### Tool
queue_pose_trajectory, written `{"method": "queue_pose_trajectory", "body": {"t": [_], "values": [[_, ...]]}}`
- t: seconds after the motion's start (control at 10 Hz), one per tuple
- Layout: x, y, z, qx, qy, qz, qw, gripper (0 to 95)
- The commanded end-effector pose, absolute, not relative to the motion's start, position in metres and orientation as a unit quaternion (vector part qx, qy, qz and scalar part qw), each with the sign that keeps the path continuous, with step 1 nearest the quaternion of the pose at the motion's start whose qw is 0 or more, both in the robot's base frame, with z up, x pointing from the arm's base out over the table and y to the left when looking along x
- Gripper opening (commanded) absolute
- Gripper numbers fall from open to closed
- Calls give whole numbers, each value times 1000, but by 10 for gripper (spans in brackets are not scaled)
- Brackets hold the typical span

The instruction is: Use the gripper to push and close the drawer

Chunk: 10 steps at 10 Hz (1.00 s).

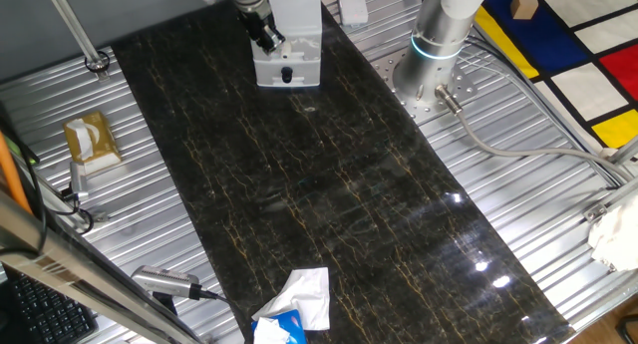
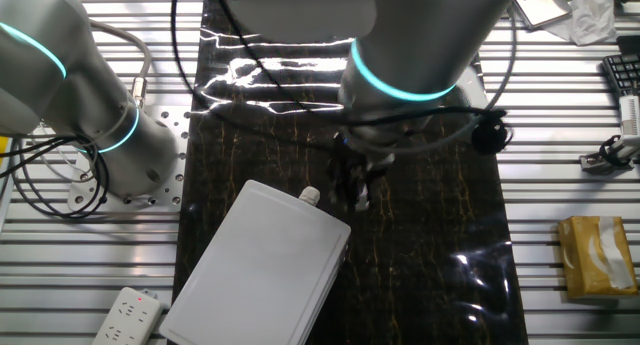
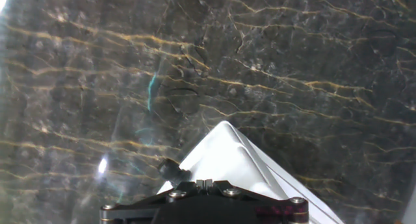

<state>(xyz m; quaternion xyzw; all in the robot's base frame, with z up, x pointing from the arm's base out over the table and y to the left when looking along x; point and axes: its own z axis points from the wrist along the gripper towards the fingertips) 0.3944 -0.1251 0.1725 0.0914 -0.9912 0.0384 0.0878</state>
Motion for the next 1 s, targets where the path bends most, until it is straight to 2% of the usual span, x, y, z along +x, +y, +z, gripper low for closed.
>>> {"method": "queue_pose_trajectory", "body": {"t": [0.1, 0.5, 1.0], "values": [[413, -94, 177, 43, -998, -9, 46, 0], [420, -84, 180, 40, -999, -11, 32, 0], [419, -84, 180, 50, -998, -8, 35, 0]]}}
